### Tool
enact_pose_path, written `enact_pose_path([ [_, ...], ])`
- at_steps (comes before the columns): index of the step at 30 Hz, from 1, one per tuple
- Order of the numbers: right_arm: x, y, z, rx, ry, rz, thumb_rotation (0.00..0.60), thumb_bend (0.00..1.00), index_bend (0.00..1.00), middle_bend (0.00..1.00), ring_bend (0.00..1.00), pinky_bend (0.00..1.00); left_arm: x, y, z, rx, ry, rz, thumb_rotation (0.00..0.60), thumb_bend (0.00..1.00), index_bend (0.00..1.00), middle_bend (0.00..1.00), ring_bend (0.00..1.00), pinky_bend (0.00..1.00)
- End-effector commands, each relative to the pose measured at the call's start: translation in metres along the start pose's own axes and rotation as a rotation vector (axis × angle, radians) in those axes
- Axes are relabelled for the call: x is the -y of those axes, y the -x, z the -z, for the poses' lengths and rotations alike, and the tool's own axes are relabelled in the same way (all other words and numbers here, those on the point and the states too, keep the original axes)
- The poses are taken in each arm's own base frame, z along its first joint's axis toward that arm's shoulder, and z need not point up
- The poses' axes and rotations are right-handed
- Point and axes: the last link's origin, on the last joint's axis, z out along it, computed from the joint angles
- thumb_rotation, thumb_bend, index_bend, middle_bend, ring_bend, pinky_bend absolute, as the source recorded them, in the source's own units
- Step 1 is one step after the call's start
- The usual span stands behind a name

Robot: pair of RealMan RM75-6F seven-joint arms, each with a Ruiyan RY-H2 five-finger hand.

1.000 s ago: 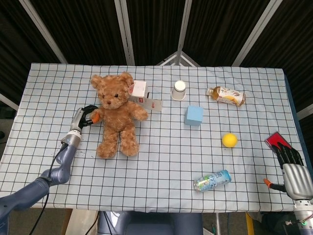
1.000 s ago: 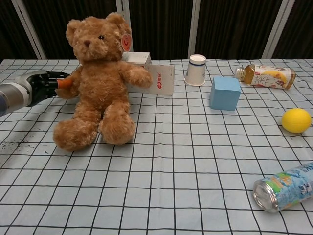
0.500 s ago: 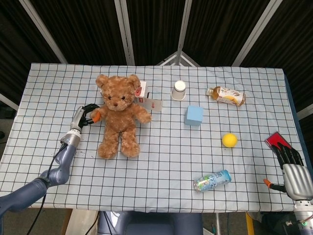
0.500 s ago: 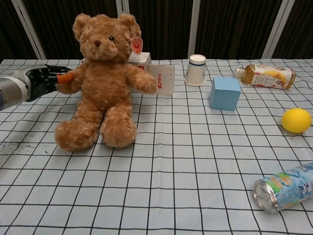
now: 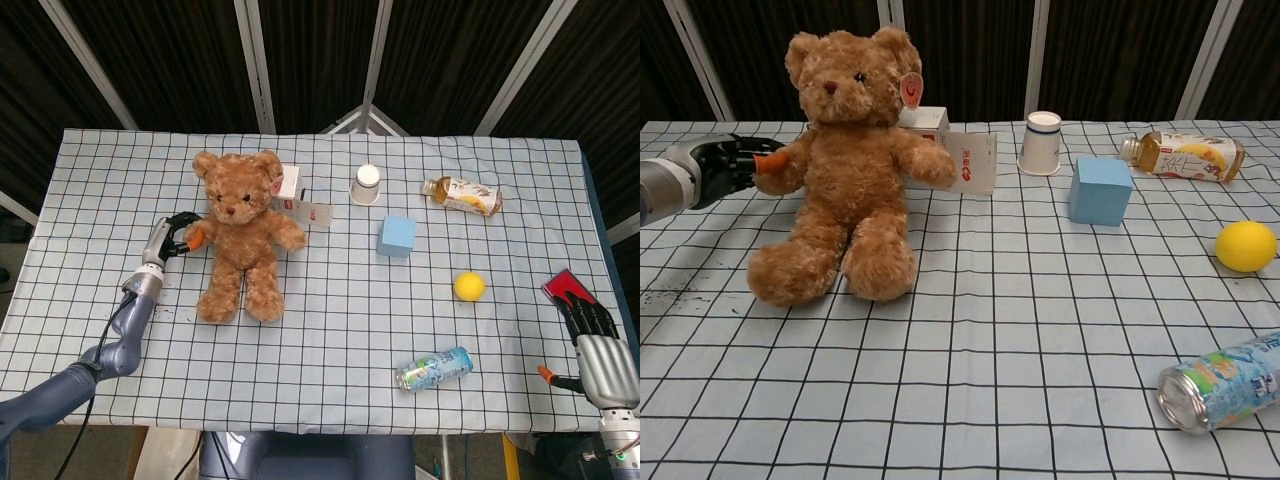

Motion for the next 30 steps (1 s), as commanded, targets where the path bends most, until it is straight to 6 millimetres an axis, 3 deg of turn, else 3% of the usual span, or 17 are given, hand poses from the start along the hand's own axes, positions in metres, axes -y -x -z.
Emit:
enact_pose_path([
  [1,0.000,0.000,0.000,-0.001,0.000,-0.001,0.600,0.13,0.05,0.02,0.00,0.00,-0.003,0.000,0.001,0.003,0.012,-0.002,0.600,0.63,0.45,0.43,0.09,0.05],
  [11,-0.001,-0.001,0.000,-0.004,0.001,-0.004,0.600,0.13,0.05,0.02,0.00,0.00,-0.003,0.007,0.003,0.028,0.012,-0.011,0.600,0.56,0.40,0.38,0.06,0.04],
  [17,-0.001,-0.001,0.001,-0.002,0.003,-0.006,0.600,0.13,0.05,0.02,0.00,0.00,-0.003,0.007,0.004,0.046,0.020,-0.023,0.600,0.38,0.18,0.14,0.00,0.00],
  [21,-0.001,-0.001,0.001,-0.003,0.003,-0.008,0.600,0.13,0.05,0.02,0.00,0.00,-0.005,0.007,0.007,0.053,0.045,-0.019,0.600,0.33,0.05,0.01,0.00,0.00],
  [30,-0.002,-0.002,0.002,-0.001,0.006,-0.010,0.600,0.13,0.05,0.02,0.00,0.00,-0.008,-0.005,0.019,0.056,0.127,-0.056,0.600,0.33,0.02,0.00,0.00,0.00],
])
